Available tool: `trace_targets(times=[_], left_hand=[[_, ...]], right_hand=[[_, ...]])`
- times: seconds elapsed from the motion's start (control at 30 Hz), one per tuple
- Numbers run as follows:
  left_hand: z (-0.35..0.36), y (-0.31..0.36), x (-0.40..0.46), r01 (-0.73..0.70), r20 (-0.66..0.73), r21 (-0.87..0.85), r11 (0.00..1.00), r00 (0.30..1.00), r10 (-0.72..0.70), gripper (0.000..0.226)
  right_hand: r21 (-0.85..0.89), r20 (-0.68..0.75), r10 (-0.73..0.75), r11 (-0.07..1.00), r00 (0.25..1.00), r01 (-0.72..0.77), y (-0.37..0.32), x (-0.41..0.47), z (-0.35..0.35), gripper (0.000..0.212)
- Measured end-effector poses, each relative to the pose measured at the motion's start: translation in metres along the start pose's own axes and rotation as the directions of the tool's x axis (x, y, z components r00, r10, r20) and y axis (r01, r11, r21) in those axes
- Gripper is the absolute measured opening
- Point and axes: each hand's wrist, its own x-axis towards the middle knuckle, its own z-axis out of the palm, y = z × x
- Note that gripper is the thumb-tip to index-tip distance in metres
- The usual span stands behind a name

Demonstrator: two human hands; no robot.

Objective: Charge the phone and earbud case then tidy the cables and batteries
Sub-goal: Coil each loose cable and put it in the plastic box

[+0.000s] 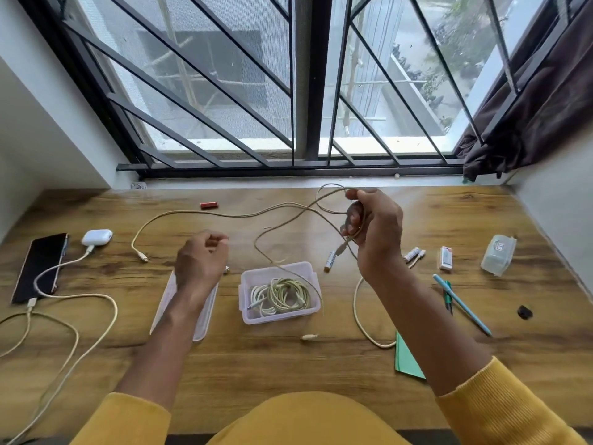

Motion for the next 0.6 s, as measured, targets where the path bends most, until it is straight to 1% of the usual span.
trace_targets(times=[0.07,0.1,0.13,0.17,0.2,0.23,0.27,0.3,0.37,0.43,0.5,0.6], left_hand=[[-0.003,0.026,-0.003,-0.128,0.102,-0.197,0.972,0.983,0.150,0.028],[-0.004,0.039,-0.005,-0.184,0.179,-0.289,0.940,0.954,0.242,0.034],[-0.004,0.052,-0.008,-0.237,0.258,-0.350,0.906,0.906,0.337,0.039],[-0.003,0.063,-0.013,-0.297,0.317,-0.377,0.877,0.848,0.424,0.044],[0.000,0.072,-0.017,-0.365,0.348,-0.387,0.847,0.793,0.501,0.047],[0.004,0.079,-0.020,-0.431,0.349,-0.396,0.811,0.746,0.567,0.048],[0.009,0.085,-0.022,-0.476,0.336,-0.415,0.775,0.711,0.617,0.049],[0.013,0.089,-0.023,-0.494,0.323,-0.439,0.751,0.693,0.645,0.050],[0.018,0.096,-0.023,-0.485,0.288,-0.489,0.725,0.694,0.659,0.048],[0.018,0.103,-0.021,-0.499,0.219,-0.511,0.700,0.711,0.668,0.039],[0.019,0.106,-0.016,-0.529,0.145,-0.501,0.685,0.729,0.669,0.026],[0.019,0.111,-0.010,-0.540,0.121,-0.505,0.673,0.728,0.675,0.017]], right_hand=[[-0.033,0.071,-0.014,0.999,0.997,0.017,0.004,-0.004,0.005,0.025],[-0.045,0.112,-0.015,0.999,0.994,0.021,0.005,-0.005,0.007,0.026],[-0.059,0.153,-0.009,0.998,0.988,0.018,0.005,-0.005,0.010,0.028],[-0.078,0.197,0.002,0.997,0.980,0.013,0.005,-0.005,0.012,0.028],[-0.101,0.245,0.013,0.995,0.969,0.012,0.004,-0.006,0.014,0.028],[-0.121,0.297,0.024,0.993,0.954,0.012,0.002,-0.006,0.015,0.026],[-0.136,0.349,0.037,0.991,0.936,0.012,0.000,-0.006,0.016,0.025],[-0.147,0.397,0.050,0.989,0.916,0.010,-0.002,-0.006,0.016,0.026],[-0.169,0.485,0.069,0.986,0.872,0.016,-0.009,-0.006,0.015,0.029],[-0.192,0.556,0.080,0.981,0.827,0.035,-0.016,-0.004,0.013,0.030],[-0.212,0.600,0.077,0.975,0.796,0.066,-0.021,-0.001,0.008,0.033],[-0.250,0.628,0.049,0.958,0.777,0.142,-0.027,0.002,0.003,0.033]])
